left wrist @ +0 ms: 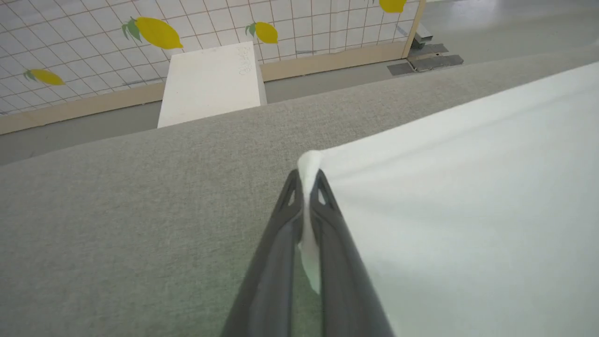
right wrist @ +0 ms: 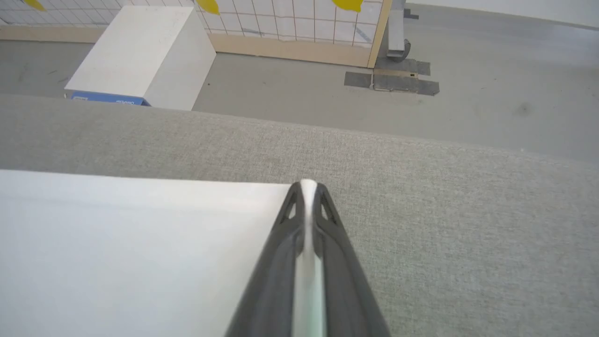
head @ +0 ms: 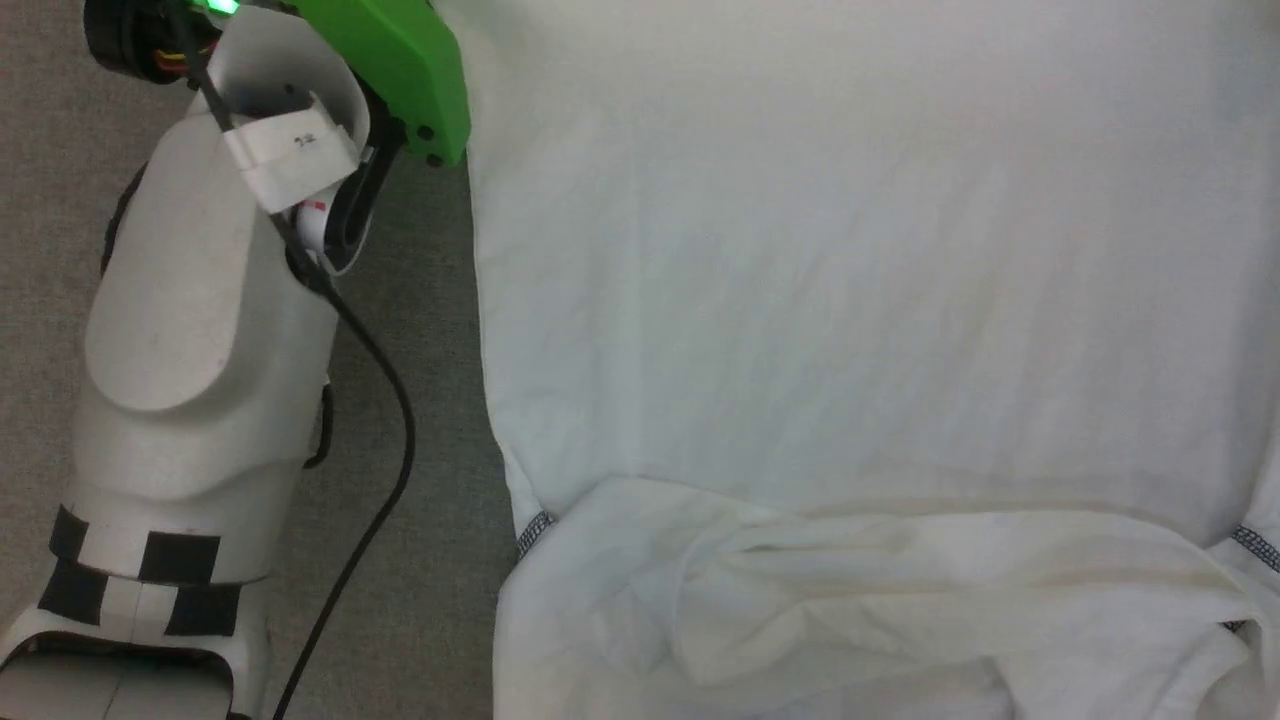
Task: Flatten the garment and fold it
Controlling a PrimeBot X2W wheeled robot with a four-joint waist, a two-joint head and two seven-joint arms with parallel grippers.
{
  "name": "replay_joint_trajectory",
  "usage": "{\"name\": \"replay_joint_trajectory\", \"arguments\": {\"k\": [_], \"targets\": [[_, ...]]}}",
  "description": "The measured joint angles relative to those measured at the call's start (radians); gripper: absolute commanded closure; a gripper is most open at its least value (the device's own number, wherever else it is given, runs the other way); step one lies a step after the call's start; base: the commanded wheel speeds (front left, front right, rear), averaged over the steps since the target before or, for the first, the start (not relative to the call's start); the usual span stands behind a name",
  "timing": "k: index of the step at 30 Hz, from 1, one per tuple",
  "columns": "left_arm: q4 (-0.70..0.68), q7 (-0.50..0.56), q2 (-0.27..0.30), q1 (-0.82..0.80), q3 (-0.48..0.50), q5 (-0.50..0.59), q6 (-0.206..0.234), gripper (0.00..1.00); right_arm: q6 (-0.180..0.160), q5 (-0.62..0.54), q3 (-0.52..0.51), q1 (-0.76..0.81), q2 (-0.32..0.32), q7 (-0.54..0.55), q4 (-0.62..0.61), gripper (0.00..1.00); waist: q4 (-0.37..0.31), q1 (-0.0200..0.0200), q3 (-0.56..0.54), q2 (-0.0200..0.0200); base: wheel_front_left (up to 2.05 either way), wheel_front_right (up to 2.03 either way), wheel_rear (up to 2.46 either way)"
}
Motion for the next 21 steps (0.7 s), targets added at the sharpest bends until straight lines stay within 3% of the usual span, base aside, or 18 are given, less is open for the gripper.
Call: {"name": "replay_joint_trajectory", "arguments": {"k": [13,21], "targets": [[-0.043,-0.203,0.034,0.008,0.040,0.002,0.009,1.00,0.000,0.081,-0.029,0.032,-0.005,-0.169,0.038,1.00,-0.049,0.0000,-0.147,0.0000,0.00,0.00,0.00],[-0.144,-0.340,0.060,0.230,0.039,-0.011,-0.015,1.00,0.000,0.207,-0.030,0.232,-0.030,-0.233,-0.102,1.00,-0.065,-0.0001,-0.255,0.0000,0.00,0.00,0.00]]}}
